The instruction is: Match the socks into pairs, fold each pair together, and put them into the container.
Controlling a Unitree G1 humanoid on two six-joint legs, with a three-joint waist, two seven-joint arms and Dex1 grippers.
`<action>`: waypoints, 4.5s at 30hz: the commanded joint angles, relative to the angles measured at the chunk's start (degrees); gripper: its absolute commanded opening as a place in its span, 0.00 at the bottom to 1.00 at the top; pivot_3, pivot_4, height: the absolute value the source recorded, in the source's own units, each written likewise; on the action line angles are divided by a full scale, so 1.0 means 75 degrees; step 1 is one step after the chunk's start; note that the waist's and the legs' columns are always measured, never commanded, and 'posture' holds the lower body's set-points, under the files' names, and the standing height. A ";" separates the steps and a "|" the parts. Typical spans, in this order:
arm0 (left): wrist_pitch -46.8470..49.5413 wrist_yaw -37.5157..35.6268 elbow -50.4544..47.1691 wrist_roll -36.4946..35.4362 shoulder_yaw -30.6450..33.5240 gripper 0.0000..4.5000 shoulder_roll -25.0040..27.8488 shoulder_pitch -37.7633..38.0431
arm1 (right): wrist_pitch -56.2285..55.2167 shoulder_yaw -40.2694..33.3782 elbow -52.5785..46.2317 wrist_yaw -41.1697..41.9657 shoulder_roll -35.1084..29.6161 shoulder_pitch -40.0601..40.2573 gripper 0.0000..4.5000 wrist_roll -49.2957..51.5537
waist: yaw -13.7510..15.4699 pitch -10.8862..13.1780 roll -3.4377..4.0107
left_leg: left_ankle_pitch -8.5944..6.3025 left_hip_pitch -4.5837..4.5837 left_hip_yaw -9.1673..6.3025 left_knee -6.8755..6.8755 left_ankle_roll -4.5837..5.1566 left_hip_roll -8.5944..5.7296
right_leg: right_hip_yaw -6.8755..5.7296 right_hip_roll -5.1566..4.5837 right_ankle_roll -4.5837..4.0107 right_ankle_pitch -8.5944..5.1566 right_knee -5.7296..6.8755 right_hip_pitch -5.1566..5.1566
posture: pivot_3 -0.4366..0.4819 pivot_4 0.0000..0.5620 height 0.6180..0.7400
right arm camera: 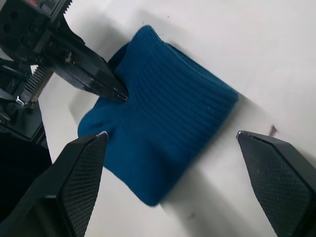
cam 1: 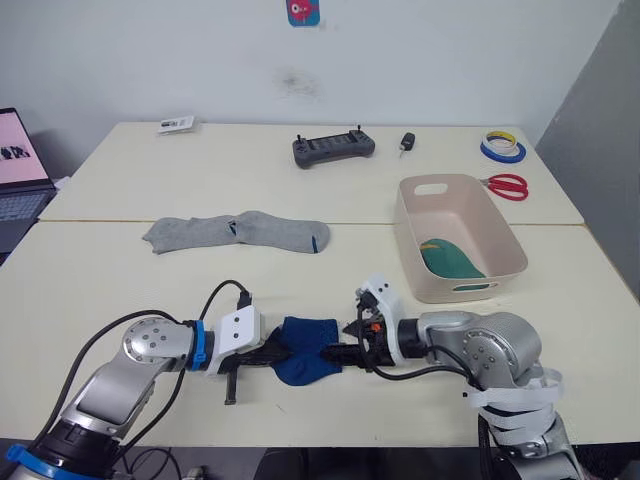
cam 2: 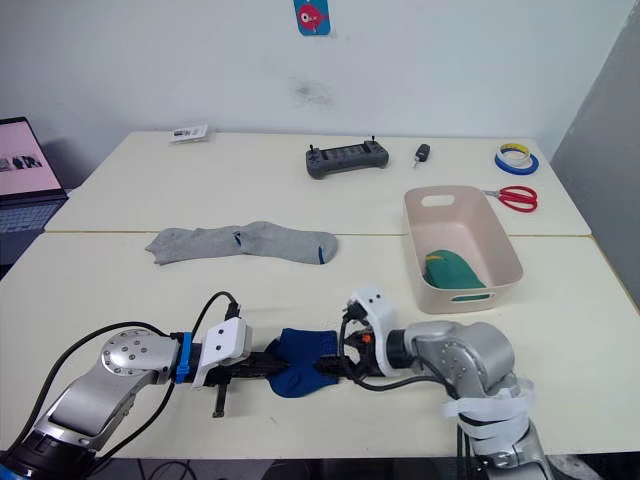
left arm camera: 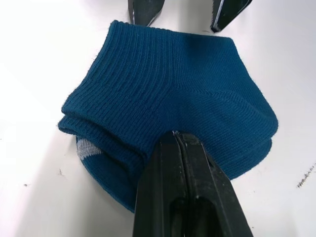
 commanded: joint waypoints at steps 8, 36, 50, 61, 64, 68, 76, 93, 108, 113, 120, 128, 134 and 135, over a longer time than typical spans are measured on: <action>0.0073 0.0180 0.0162 0.0335 -0.0268 0.00 -0.0070 0.0408 | 0.0182 -0.0145 0.0673 -0.0217 0.1112 -0.0347 1.00 0.0325 | -0.0028 -0.0016 0.0018 | 0.0000 0.0000 0.0000 -0.0003 0.0000 0.0000 | 0.0001 0.0000 0.0000 0.0000 -0.0001 -0.0002 | 0.48 0.27 1.00; 0.1562 -0.0065 -0.0590 -0.1963 0.1460 0.20 0.0026 0.0688 | -0.0208 -0.0972 0.0043 -0.0553 0.0983 -0.0356 0.00 0.0538 | -0.0065 -0.0007 0.0013 | 0.0000 -0.0022 -0.0004 -0.0006 0.0000 0.0005 | -0.0003 0.0000 0.0001 0.0000 -0.0001 -0.0022 | 0.48 0.27 1.00; 0.4369 0.0395 -0.1068 -0.4330 0.1994 0.99 0.0082 -0.2368 | -0.1600 -0.3139 -0.1260 0.0520 -0.3058 -0.2132 0.00 0.0902 | 0.0025 0.0092 -0.0006 | 0.0000 -0.0032 0.0006 -0.0006 0.0001 -0.0007 | -0.0005 0.0001 0.0002 0.0000 -0.0017 -0.0022 | 0.48 0.27 1.00; 0.4907 0.0414 -0.1280 -0.4484 0.1287 0.99 -0.0364 -0.3790 | -0.9436 -0.0225 0.2066 0.2663 -0.6642 -0.1788 0.00 -0.3603 | -0.0176 0.0113 -0.0025 | -0.0014 -0.0024 0.0029 0.0001 0.0024 0.0002 | 0.0018 0.0009 0.0002 0.0000 -0.0047 -0.0009 | 0.48 0.27 1.00; 0.4916 0.0366 -0.1333 -0.4490 0.1224 0.99 -0.0350 -0.3817 | -1.1104 0.0473 0.3401 0.2929 -0.6426 -0.2229 0.00 -0.4492 | -0.0180 0.0116 -0.0026 | -0.0013 -0.0022 0.0031 0.0009 0.0023 0.0005 | 0.0022 0.0007 0.0002 0.0000 -0.0033 -0.0011 | 0.48 0.27 1.00; 0.4896 0.0379 -0.1448 -0.4503 0.1228 0.99 -0.0356 -0.3765 | -1.2769 0.1031 0.4730 0.3386 -0.6265 -0.2678 0.00 -0.5223 | -0.0152 0.0118 -0.0028 | -0.0009 -0.0023 0.0032 0.0017 0.0017 0.0002 | 0.0017 -0.0002 0.0002 0.0000 -0.0026 -0.0009 | 0.48 0.27 1.00; 0.4817 0.0506 -0.1591 -0.4438 0.1249 0.99 -0.0412 -0.3669 | -1.3093 0.1211 0.5467 0.5219 -0.6214 -0.2961 0.00 -0.5001 | -0.0028 0.0119 -0.0028 | 0.0005 -0.0026 0.0030 0.0022 -0.0008 0.0002 | 0.0012 -0.0007 0.0001 0.0001 -0.0029 -0.0004 | 0.48 0.27 1.00; 0.4402 0.0361 -0.1380 -0.3968 0.1078 1.00 -0.0508 -0.3669 | -1.1429 0.0777 0.5163 0.7701 -0.6604 -0.3884 0.99 -0.4384 | 0.0024 0.0120 -0.0026 | 0.0005 -0.0024 0.0025 0.0031 -0.0008 0.0003 | 0.0007 -0.0008 0.0000 0.0001 -0.0013 -0.0004 | 0.48 0.27 1.00; 0.3482 0.0854 -0.0986 -0.3419 0.2093 1.00 -0.0447 -0.2631 | -0.9381 -0.1424 0.3277 0.6040 -0.6671 -0.2581 0.99 -0.3211 | 0.0016 0.0120 -0.0025 | -0.0005 -0.0024 0.0026 0.0033 0.0011 0.0004 | 0.0009 -0.0013 0.0000 0.0001 -0.0009 -0.0005 | 0.48 0.27 1.00; 0.2574 0.1622 -0.0377 -0.2795 0.3256 1.00 -0.0517 -0.1356 | -0.9022 -0.2712 0.1469 0.4402 -0.5801 -0.0973 0.99 -0.2719 | 0.0013 0.0120 -0.0025 | -0.0006 -0.0020 0.0017 0.0026 0.0012 0.0012 | 0.0004 -0.0009 -0.0001 0.0001 -0.0006 -0.0004 | 0.48 0.27 1.00; 0.0807 0.2883 0.1160 -0.1809 0.4993 1.00 -0.1128 0.0600 | -0.7352 -0.2923 -0.1362 0.3314 -0.4666 0.1171 0.99 -0.1402 | 0.0018 0.0118 -0.0022 | -0.0009 -0.0018 0.0022 0.0024 0.0018 0.0004 | 0.0006 -0.0022 0.0000 0.0001 -0.0002 -0.0002 | 0.48 0.27 1.00; 0.0587 0.3451 0.1492 -0.1874 0.5462 1.00 -0.1482 0.1163 | -0.6974 -0.2588 -0.1553 0.3183 -0.4870 0.1068 0.99 -0.0914 | 0.0056 0.0109 -0.0039 | -0.0011 -0.0017 0.0010 0.0022 0.0020 0.0000 | -0.0011 -0.0027 0.0001 0.0002 -0.0004 0.0004 | 0.48 0.27 1.00; 0.0926 0.3800 0.1470 -0.1981 0.5053 1.00 -0.1567 0.0449 | -0.6863 -0.2297 -0.1597 0.2931 -0.4810 0.0754 0.99 -0.0788 | 0.0051 0.0108 -0.0040 | -0.0011 -0.0018 0.0011 0.0020 0.0019 0.0001 | -0.0012 -0.0026 0.0001 0.0002 -0.0006 0.0002 | 0.48 0.27 1.00; 0.1084 0.3884 0.1504 -0.2016 0.4882 1.00 -0.1635 0.0117 | -0.6843 -0.2195 -0.1633 0.2845 -0.4794 0.0693 0.99 -0.0817 | 0.0060 0.0108 -0.0040 | -0.0011 -0.0019 0.0008 0.0020 0.0019 0.0001 | -0.0016 -0.0025 0.0001 0.0002 -0.0005 0.0003 | 0.48 0.27 1.00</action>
